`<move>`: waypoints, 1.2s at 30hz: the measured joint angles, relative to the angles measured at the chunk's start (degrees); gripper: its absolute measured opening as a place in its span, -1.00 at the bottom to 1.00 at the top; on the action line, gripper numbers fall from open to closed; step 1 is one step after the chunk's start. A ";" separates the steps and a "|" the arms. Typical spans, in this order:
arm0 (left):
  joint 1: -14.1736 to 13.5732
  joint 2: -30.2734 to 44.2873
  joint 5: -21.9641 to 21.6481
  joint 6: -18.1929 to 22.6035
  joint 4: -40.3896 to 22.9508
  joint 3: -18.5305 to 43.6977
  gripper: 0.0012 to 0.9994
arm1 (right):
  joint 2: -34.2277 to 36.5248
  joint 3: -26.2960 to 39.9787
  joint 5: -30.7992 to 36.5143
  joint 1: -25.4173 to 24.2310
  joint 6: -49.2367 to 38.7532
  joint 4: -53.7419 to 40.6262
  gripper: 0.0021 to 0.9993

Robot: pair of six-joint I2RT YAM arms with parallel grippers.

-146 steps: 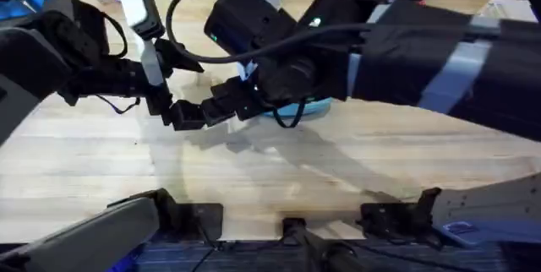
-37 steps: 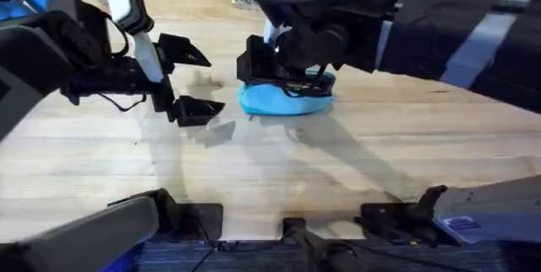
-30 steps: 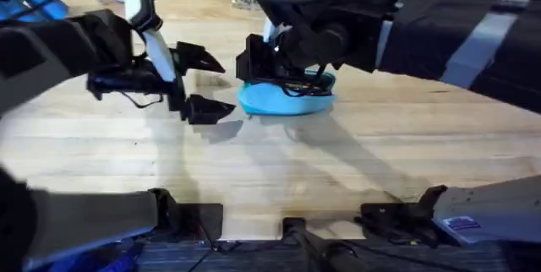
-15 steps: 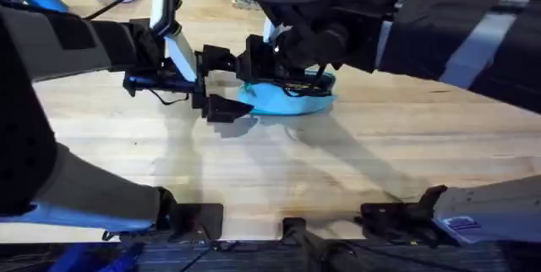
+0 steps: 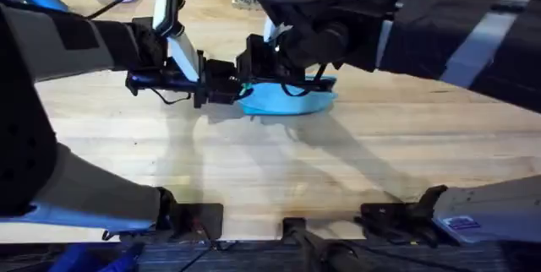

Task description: Unzip the bag, pick up the pens from the table one at a time and place them inside, then zip the bag closed.

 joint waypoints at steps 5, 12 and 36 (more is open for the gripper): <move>-0.09 0.00 0.00 0.00 0.20 0.00 -0.92 | 0.00 0.00 -1.07 -1.90 0.00 -0.40 -0.94; -0.34 0.01 1.07 0.01 0.64 0.00 -0.92 | -1.12 0.00 -4.05 -6.38 -1.27 -2.46 -0.94; -0.52 0.00 0.22 0.00 0.33 -0.02 -0.92 | -4.67 0.00 -4.26 -22.72 -6.21 -19.88 -0.94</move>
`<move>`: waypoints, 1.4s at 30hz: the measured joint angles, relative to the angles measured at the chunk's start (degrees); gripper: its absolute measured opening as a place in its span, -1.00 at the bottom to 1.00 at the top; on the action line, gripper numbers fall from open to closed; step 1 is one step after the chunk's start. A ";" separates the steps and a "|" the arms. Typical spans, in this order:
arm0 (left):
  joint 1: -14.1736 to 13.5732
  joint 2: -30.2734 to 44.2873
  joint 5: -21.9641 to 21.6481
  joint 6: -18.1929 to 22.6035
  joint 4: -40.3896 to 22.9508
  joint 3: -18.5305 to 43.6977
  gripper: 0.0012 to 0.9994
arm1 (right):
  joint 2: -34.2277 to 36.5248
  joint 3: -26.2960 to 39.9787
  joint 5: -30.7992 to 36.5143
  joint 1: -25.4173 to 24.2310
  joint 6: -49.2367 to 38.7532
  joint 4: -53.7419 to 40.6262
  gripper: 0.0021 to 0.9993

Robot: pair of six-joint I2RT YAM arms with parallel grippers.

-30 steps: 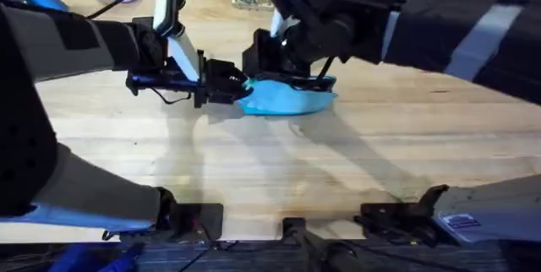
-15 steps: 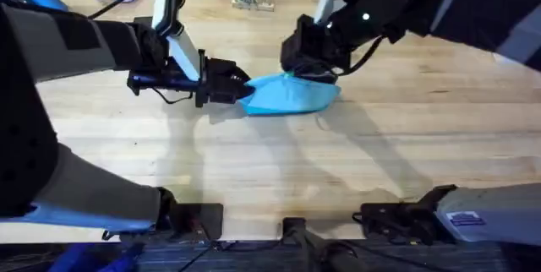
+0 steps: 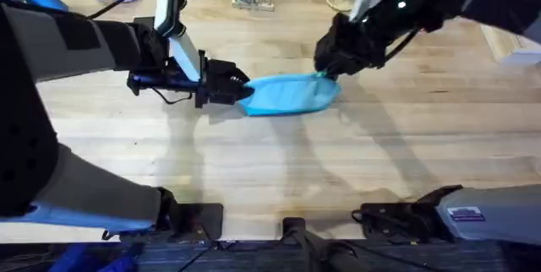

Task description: Unzip the bag, pick up the pens from the table one at a time and place them inside, then zip the bag closed.

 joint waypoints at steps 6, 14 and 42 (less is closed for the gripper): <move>-0.13 0.00 0.10 0.00 -0.12 -0.02 -0.92 | -0.34 -0.02 1.15 -5.45 -2.52 -0.84 -0.94; -1.09 0.02 0.97 0.00 0.09 -0.02 -0.92 | -0.30 -0.02 1.53 -8.41 -6.90 -0.86 -0.94; -0.22 0.06 -0.50 0.00 -0.13 -0.17 -0.92 | 4.49 -13.49 15.00 -17.72 -10.89 10.14 -0.94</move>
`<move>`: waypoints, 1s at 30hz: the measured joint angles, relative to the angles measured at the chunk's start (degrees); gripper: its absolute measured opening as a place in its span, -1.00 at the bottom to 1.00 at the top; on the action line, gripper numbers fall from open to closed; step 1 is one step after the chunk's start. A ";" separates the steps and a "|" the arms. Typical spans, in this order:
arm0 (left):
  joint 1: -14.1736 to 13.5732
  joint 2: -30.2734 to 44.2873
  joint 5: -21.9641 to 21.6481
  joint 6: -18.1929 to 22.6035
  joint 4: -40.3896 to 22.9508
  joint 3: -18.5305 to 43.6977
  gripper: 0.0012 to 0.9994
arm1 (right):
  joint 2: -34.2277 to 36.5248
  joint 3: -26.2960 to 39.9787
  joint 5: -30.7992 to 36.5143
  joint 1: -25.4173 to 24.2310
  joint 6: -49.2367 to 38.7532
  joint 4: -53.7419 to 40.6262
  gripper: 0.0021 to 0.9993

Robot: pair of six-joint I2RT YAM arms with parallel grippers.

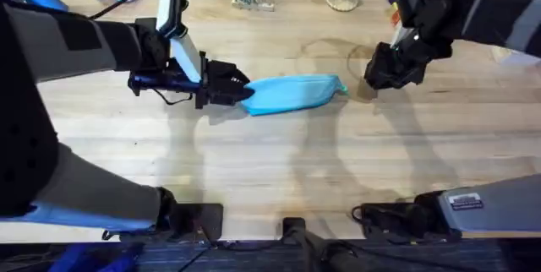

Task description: Unzip the bag, pick up the pens from the table one at a time and place them inside, then zip the bag closed.

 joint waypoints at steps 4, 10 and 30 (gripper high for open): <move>0.00 0.00 0.00 0.00 0.00 0.00 -0.92 | -4.56 0.14 -1.72 0.00 -1.74 -1.34 -0.94; 0.00 0.00 -0.02 0.00 0.00 0.00 -0.92 | -14.29 2.03 -3.24 0.50 -6.58 -4.72 -0.94; 0.06 0.00 0.25 0.05 -0.01 0.00 -0.11 | -26.33 2.27 -4.73 5.40 -16.16 -8.05 0.99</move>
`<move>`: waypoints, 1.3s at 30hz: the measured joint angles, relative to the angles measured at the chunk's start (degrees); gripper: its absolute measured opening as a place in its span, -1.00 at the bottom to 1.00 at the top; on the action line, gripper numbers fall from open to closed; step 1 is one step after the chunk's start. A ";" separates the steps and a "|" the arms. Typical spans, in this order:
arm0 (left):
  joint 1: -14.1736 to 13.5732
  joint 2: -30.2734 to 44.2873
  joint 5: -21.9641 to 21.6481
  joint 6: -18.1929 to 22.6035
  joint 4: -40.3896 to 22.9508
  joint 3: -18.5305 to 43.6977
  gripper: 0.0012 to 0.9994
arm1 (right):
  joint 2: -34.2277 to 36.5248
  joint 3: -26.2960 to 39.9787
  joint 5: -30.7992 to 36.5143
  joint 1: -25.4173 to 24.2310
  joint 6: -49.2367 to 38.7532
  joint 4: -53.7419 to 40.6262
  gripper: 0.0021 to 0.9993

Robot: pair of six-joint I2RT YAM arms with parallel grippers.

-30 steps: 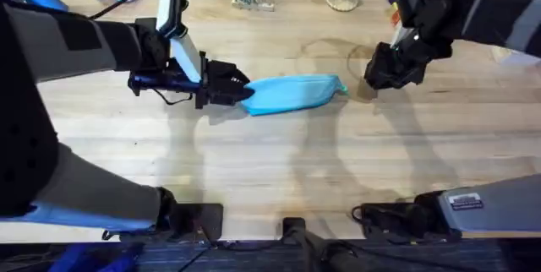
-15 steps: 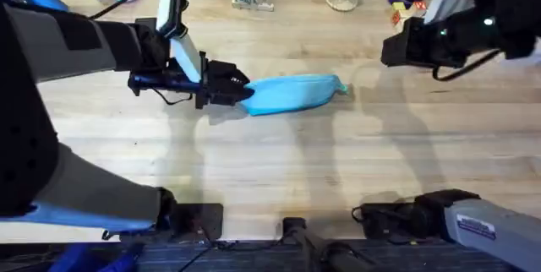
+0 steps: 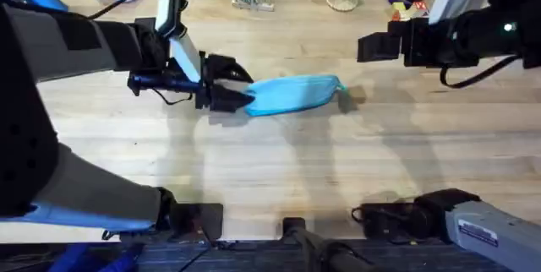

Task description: Unzip the bag, pick up the pens from the table one at a time and place them inside, then zip the bag closed.

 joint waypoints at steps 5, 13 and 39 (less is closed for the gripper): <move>0.01 0.00 0.45 -0.22 -0.11 0.00 0.97 | 0.02 0.00 0.00 0.00 -0.14 -0.02 1.00; 0.01 0.00 0.49 -0.19 -0.29 0.00 0.99 | 0.00 0.00 0.02 0.00 -0.15 -0.04 1.00; 0.01 -13.96 -31.72 -40.60 -28.07 26.23 0.99 | 0.00 0.00 0.02 0.00 -1.23 -1.31 0.99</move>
